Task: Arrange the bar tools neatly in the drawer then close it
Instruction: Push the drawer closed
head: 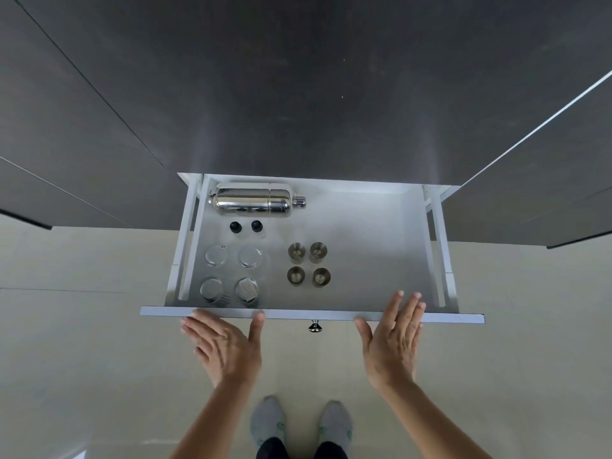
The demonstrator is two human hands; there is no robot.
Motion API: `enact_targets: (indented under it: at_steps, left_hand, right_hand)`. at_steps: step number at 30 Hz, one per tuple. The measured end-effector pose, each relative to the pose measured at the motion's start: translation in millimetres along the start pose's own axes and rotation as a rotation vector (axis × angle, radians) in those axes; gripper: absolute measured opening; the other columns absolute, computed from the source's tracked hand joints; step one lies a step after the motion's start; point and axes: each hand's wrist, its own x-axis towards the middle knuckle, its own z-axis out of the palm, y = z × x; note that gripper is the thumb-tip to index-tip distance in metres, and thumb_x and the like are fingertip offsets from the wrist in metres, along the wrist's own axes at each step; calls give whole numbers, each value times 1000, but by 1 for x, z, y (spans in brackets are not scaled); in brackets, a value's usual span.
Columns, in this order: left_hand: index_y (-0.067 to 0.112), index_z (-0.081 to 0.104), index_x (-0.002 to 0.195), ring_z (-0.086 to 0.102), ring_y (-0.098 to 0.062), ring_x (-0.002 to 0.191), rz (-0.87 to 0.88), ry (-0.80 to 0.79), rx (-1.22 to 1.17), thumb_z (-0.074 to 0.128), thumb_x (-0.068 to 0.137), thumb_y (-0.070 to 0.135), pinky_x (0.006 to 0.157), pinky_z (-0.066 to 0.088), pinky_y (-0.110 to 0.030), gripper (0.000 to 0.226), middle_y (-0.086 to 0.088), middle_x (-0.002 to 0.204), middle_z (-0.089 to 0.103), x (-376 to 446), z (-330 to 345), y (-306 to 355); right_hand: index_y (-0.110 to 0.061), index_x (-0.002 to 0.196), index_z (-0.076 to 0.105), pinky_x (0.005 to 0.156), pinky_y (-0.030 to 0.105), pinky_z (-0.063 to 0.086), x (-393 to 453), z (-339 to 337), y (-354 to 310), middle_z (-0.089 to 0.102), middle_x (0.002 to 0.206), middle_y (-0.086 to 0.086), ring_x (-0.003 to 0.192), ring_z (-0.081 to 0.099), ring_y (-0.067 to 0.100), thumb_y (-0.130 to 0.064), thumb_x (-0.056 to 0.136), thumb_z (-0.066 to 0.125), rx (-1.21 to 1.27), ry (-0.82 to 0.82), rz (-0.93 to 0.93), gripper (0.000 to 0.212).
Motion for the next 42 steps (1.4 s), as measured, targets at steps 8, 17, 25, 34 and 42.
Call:
enact_targets:
  at_steps: [8, 17, 25, 34, 42]
  left_hand:
    - [-9, -11, 148, -11, -37, 149, 52, 56, 95, 43, 82, 70, 120, 15, -51, 116, -28, 158, -16, 28, -2, 33]
    - [-5, -14, 148, -14, -33, 149, 58, 50, 110, 38, 81, 74, 120, 12, -51, 116, -23, 159, -19, 50, -5, 67]
    - [-3, -15, 148, -13, -34, 150, 43, 64, 102, 35, 80, 76, 120, 14, -52, 116, -23, 159, -20, 91, -7, 111]
    - [3, -19, 149, -16, -32, 149, 60, 26, 113, 34, 81, 77, 119, 13, -53, 113, -18, 159, -25, 113, -10, 135]
    - [13, -23, 150, -16, -31, 150, 202, -16, 269, 24, 88, 71, 119, 9, -54, 97, -15, 158, -29, 135, -15, 139]
  right_hand:
    - [-9, 146, -16, 119, 46, 1, 38, -14, -18, -18, 157, 19, 146, -15, 32, -77, 75, -7, -15, 8, 6, 99]
    - [-3, 146, -14, 119, 49, 1, 67, -27, -35, -18, 157, 21, 146, -14, 34, -63, 87, 32, 28, 34, 61, 97]
    - [-3, 146, -16, 119, 47, 0, 121, -39, -70, -20, 156, 20, 146, -16, 33, -69, 83, 35, 144, 58, 179, 104]
    - [-7, 147, -15, 119, 48, 1, 148, -48, -78, -21, 156, 20, 145, -16, 35, -72, 80, 38, 199, 74, 195, 108]
    - [-5, 147, -14, 120, 49, 5, 176, -54, -77, -22, 157, 17, 146, -16, 33, -60, 87, 44, 256, 77, 87, 100]
